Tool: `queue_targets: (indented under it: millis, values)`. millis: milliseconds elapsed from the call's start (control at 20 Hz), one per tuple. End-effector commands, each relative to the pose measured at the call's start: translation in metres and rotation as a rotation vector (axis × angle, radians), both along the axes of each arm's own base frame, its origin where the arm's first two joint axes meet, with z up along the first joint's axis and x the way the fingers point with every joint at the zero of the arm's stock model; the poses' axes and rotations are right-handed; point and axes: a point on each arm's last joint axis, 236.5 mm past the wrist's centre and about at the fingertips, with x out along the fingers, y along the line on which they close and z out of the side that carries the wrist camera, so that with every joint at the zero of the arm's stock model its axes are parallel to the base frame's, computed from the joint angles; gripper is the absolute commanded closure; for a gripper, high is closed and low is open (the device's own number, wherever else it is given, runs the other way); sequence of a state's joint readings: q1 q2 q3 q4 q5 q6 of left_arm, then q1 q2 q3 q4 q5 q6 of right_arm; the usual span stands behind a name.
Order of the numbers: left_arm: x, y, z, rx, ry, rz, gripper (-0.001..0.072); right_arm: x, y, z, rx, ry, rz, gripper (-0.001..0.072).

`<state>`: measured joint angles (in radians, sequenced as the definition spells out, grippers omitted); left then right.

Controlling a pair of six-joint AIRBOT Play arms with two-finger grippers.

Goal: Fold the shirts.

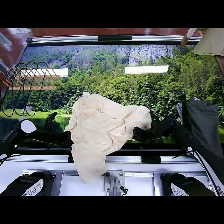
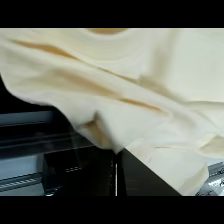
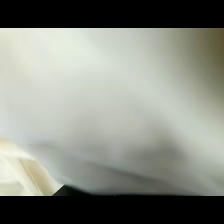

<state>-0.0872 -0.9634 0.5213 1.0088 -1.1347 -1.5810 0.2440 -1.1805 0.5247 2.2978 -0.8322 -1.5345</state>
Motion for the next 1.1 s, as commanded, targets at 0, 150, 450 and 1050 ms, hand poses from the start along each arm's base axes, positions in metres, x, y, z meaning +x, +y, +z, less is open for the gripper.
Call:
queue_targets:
  millis: [0, 150, 450, 1050]
  values:
    - [0.022, -0.001, 0.020, -0.002, -0.087, -0.026, 0.0677, 0.033, 0.009, 0.019, 0.017, -0.109, -0.003, 0.0649]
    - [0.054, -0.004, 0.057, -0.008, -0.219, -0.049, 0.0678, 0.054, 0.020, 0.074, 0.035, -0.276, 0.137, 0.0649]
    - [0.121, 0.020, 0.385, 0.085, -1.186, -0.047, 0.0679, 0.073, -0.001, 0.354, -0.056, -1.062, 0.246, 0.0649]
    - [-0.011, 0.156, 0.581, 0.668, -1.565, 0.345, 0.0678, -0.054, -0.188, 0.555, -0.556, -1.448, -0.268, 0.0649]
